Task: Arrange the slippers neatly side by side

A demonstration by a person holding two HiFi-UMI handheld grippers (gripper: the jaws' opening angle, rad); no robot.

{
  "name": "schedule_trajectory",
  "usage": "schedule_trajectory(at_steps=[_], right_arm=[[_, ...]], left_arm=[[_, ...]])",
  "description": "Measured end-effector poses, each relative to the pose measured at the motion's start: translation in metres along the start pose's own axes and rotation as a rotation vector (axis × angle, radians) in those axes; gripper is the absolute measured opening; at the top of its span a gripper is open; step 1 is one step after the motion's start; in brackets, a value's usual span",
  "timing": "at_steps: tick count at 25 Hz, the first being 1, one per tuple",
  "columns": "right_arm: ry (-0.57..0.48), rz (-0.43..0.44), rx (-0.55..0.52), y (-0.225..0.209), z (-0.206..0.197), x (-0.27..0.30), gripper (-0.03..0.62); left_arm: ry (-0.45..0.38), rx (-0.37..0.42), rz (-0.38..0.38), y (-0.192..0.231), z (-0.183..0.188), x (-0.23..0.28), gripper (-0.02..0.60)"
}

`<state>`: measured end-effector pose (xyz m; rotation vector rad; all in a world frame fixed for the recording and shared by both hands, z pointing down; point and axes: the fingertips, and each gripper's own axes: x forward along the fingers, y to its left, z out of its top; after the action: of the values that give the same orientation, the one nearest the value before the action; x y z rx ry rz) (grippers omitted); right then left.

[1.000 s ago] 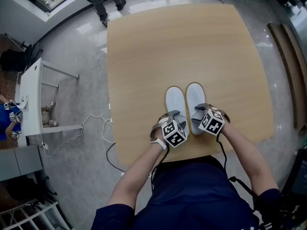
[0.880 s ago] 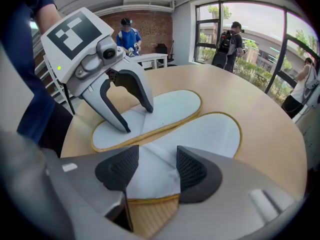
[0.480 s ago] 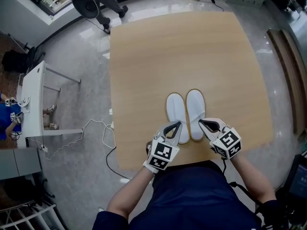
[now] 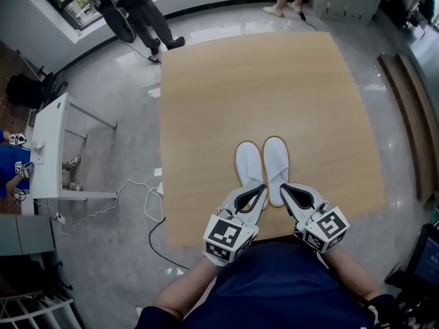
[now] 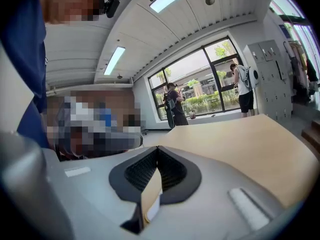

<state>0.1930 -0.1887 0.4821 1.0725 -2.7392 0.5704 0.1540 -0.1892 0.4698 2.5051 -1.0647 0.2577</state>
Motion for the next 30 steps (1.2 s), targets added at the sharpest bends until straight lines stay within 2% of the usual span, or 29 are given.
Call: schedule_trajectory(at_steps=[3,6,13,19,30], right_arm=[[-0.012,-0.022,0.012,0.002,0.001,-0.003,0.011],[-0.026,-0.036,0.009,0.004,0.003,-0.007,0.011],[-0.039,-0.077,0.005,0.006,0.001,-0.018,0.011],[-0.021,-0.095,0.011,0.009,-0.012,-0.027,0.011],[-0.013,-0.102,-0.012,0.027,-0.023,-0.032,0.011]], left_arm=[[-0.005,-0.055,0.018,-0.003,-0.003,-0.005,0.005],[0.02,-0.092,0.001,-0.011,-0.015,-0.007,0.005],[0.004,-0.005,0.016,-0.011,-0.012,-0.011,0.005],[0.018,-0.044,-0.011,-0.021,-0.021,-0.015,0.005],[0.001,-0.055,0.006,-0.019,-0.03,-0.035,0.005]])
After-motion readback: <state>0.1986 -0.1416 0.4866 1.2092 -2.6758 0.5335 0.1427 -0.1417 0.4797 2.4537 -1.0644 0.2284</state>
